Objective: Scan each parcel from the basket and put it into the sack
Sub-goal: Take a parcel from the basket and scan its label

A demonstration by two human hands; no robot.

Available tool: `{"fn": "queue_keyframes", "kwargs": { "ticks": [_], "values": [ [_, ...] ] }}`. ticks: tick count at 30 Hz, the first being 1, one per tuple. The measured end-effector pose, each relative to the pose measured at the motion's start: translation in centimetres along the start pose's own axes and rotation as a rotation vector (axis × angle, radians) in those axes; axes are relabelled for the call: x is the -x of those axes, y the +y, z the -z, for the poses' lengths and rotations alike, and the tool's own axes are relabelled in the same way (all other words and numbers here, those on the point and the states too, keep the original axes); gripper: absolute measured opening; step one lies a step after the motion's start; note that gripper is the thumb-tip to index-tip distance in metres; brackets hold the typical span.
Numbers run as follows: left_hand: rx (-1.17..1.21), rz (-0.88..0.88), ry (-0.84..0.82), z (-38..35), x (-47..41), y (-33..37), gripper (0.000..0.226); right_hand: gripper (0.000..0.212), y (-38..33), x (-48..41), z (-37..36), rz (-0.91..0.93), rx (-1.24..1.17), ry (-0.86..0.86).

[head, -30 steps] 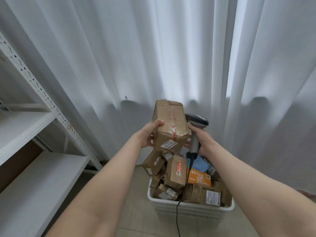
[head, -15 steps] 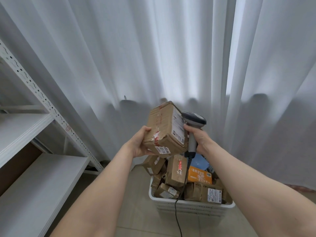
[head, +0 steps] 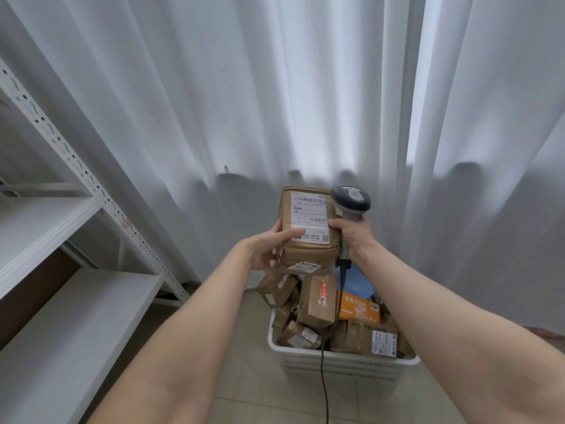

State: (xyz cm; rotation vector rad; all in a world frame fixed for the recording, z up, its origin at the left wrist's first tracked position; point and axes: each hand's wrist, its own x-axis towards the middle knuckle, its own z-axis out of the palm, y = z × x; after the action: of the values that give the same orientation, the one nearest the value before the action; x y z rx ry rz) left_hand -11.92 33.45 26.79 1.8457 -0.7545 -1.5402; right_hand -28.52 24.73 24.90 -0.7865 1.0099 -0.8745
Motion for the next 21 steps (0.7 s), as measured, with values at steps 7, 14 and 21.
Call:
{"fn": "queue_keyframes", "kwargs": {
  "ticks": [7,14,21],
  "values": [
    [0.163,-0.102,0.163,-1.7,-1.5,-2.2,0.076,0.010,-0.7,1.3,1.3,0.045,0.204,-0.013],
    [0.196,-0.208,0.362,-1.6,-4.2,-4.0,0.116,0.013,-1.4,2.8,2.7,-0.134,0.350,-0.170],
    [0.174,-0.195,0.410,-0.5,-5.9,-4.6,0.129,0.014,-2.0,3.7,2.4,-0.152,0.401,-0.202]
  ]
}}
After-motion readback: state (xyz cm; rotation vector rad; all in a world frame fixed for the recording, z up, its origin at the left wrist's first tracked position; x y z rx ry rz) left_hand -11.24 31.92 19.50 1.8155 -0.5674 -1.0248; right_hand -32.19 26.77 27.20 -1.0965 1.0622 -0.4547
